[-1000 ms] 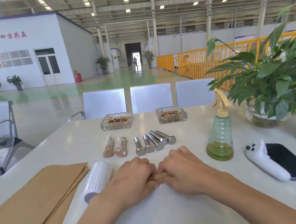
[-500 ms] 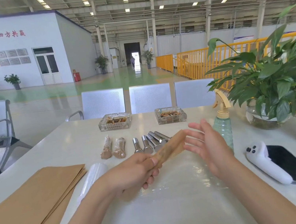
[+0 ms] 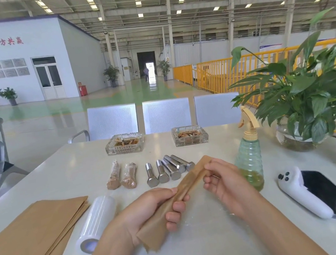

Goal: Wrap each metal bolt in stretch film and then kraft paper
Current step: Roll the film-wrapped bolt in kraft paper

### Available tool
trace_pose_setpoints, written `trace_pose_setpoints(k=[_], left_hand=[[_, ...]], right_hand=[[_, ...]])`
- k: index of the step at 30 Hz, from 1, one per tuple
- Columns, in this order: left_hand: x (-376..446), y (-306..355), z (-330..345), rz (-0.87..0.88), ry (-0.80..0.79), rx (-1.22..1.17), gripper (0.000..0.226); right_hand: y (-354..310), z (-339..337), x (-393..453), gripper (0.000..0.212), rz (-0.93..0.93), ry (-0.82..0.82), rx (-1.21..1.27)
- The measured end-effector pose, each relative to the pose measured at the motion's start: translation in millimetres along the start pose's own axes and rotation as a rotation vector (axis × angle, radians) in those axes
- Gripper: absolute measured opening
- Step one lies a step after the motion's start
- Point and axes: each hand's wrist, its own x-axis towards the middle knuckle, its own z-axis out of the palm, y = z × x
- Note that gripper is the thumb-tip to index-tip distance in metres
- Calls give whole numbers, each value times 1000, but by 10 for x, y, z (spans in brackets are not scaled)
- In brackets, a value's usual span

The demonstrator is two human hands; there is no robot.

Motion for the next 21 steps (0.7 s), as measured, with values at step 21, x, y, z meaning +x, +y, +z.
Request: trace_pose_setpoints(k=[21], left_hand=[[-40,-43,-120,37,-208,-124,20]], right_hand=[[59,-21,28,44,78,-118,173]])
